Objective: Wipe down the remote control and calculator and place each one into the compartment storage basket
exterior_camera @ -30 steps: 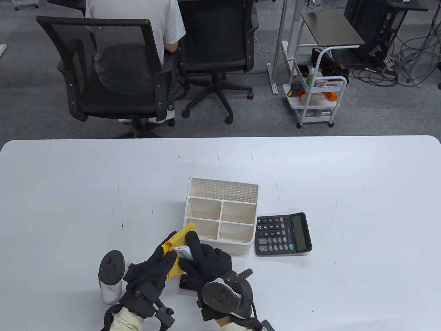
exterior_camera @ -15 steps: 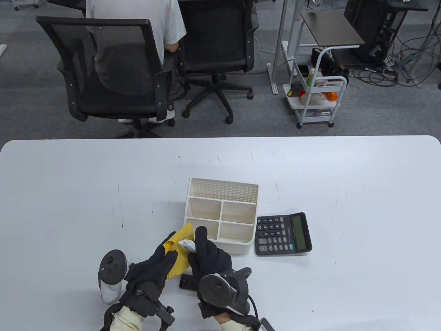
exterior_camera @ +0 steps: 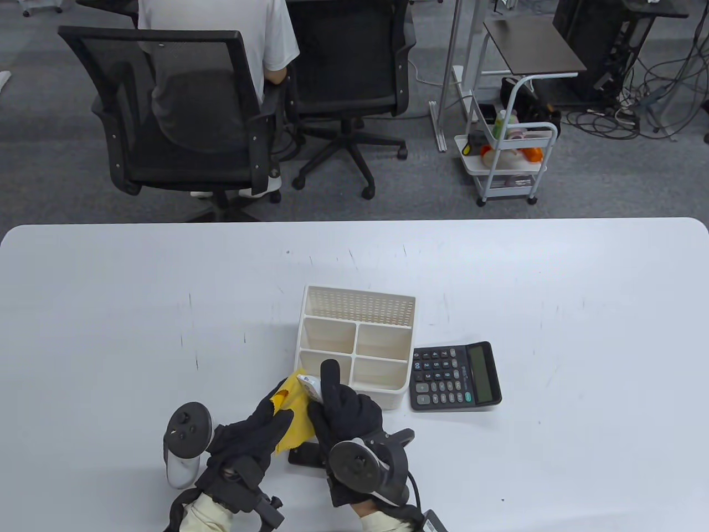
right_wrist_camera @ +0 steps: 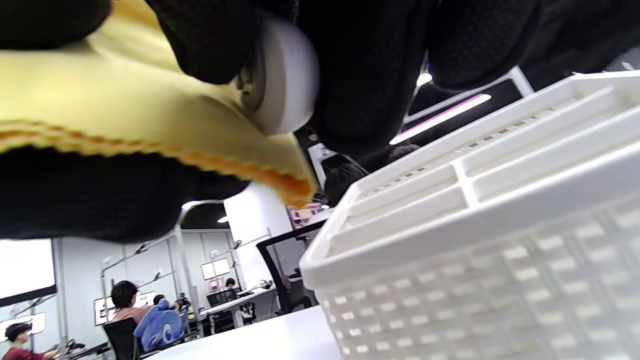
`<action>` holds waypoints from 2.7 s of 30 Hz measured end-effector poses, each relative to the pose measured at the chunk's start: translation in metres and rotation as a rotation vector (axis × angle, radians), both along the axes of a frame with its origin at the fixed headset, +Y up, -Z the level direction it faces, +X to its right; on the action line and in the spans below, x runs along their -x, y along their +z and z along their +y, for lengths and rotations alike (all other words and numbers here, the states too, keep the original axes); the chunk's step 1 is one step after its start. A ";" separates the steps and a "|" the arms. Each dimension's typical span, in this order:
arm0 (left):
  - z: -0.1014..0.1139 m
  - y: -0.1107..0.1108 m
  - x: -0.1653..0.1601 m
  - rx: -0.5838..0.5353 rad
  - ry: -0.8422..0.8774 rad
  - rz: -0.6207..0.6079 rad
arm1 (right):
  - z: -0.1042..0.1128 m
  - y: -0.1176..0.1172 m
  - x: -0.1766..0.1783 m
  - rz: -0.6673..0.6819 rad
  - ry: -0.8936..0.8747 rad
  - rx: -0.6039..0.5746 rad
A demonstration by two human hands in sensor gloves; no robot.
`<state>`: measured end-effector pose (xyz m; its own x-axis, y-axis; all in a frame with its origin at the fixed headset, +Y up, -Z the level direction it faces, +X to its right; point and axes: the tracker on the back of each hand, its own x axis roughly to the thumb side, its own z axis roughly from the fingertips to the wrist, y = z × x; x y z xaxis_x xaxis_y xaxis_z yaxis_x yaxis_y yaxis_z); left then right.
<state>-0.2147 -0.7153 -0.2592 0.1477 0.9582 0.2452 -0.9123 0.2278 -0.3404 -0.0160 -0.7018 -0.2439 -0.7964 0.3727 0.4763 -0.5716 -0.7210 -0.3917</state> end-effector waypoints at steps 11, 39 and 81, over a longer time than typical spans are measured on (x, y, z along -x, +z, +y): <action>0.002 -0.002 0.007 -0.029 -0.046 0.076 | 0.002 0.005 0.009 0.064 -0.018 -0.016; 0.003 -0.001 0.014 -0.046 0.070 0.039 | 0.005 0.015 0.019 0.105 0.005 -0.105; -0.001 0.000 0.016 -0.006 0.099 0.061 | 0.010 0.013 0.015 0.066 -0.025 -0.037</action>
<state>-0.2305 -0.7165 -0.2593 0.0674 0.9674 0.2440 -0.9492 0.1375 -0.2829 -0.0308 -0.6917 -0.2314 -0.7535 0.3733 0.5413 -0.6148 -0.6918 -0.3788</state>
